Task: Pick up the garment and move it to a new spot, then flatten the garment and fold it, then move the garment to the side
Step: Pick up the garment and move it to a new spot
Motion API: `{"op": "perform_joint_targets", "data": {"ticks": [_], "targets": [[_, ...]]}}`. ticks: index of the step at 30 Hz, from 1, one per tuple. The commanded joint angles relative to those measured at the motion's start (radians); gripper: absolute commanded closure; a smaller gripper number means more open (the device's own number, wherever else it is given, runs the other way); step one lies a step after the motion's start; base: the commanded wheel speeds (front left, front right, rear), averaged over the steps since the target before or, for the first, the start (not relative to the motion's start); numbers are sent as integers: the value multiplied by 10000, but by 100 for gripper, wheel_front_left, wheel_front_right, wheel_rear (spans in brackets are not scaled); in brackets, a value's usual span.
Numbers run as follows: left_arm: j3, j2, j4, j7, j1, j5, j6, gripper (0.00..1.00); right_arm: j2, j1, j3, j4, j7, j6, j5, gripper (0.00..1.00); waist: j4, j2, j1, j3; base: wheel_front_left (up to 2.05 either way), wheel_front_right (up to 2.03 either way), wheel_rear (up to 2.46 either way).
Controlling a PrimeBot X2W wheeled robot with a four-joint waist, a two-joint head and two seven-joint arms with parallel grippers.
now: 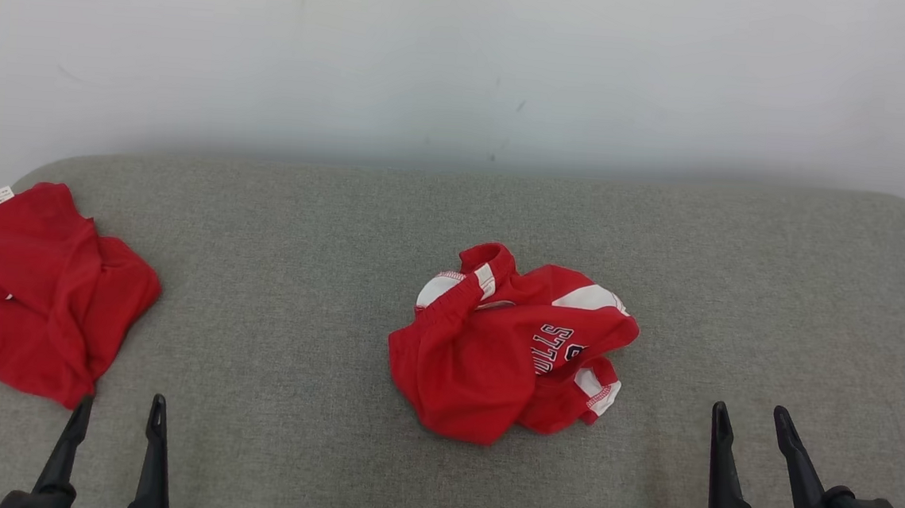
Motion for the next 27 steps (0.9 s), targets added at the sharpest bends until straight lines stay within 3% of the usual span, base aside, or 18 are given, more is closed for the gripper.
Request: {"op": "perform_joint_targets", "data": {"ticks": [1,27], "targets": [[9,-61,45,-36,112,36,-33,0,-7,111,19,-31,-10,34,-51,0,19,0,1,-14,0,0,0],[170,-410,499,-35,176,568,-352,0,-7,307,103,25,-8,34,-152,0,66,0,1,-98,0,0,0]]}}
